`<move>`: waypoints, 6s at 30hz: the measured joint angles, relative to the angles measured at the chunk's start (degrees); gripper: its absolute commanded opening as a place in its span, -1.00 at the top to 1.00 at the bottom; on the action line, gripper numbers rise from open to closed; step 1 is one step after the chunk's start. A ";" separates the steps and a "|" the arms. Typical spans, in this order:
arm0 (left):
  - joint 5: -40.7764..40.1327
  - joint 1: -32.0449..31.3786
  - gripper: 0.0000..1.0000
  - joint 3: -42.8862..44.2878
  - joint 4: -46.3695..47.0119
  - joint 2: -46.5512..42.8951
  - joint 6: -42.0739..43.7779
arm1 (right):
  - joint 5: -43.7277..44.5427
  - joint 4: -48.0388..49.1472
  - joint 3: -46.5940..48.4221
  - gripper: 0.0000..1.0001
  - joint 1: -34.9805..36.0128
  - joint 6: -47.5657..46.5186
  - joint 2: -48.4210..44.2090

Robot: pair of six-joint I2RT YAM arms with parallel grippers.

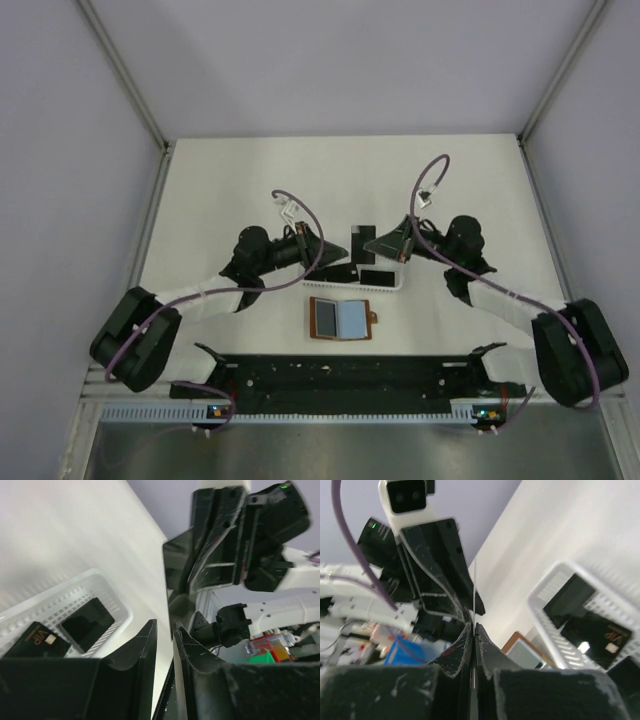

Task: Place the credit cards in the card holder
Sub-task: Pick up the credit card from the storage box, then insert the credit card into the card holder.

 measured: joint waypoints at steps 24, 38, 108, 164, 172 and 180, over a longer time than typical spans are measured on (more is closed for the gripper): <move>-30.88 -13.57 1.00 -0.09 -40.24 -21.42 20.52 | 44.78 -67.49 8.28 1.00 17.84 -23.76 -16.46; -30.75 -18.99 1.00 -5.07 -35.17 -13.27 18.12 | 44.22 -64.06 3.93 1.00 24.15 -9.70 -16.74; -33.66 -26.53 1.00 -0.17 -30.45 7.54 17.20 | 41.16 -63.36 -3.89 1.00 25.00 -4.94 -13.90; -40.52 -26.67 1.00 -2.14 -45.27 -1.95 12.50 | 28.26 -47.19 -4.15 1.00 25.40 -14.21 -10.32; -40.48 -26.67 1.00 -2.14 -45.27 -1.95 12.52 | 27.41 -43.74 -4.15 1.00 26.51 -13.86 -5.99; -40.46 -26.67 1.00 -2.14 -45.24 -1.95 12.52 | 27.43 -41.99 -4.15 1.00 26.71 -13.42 -2.40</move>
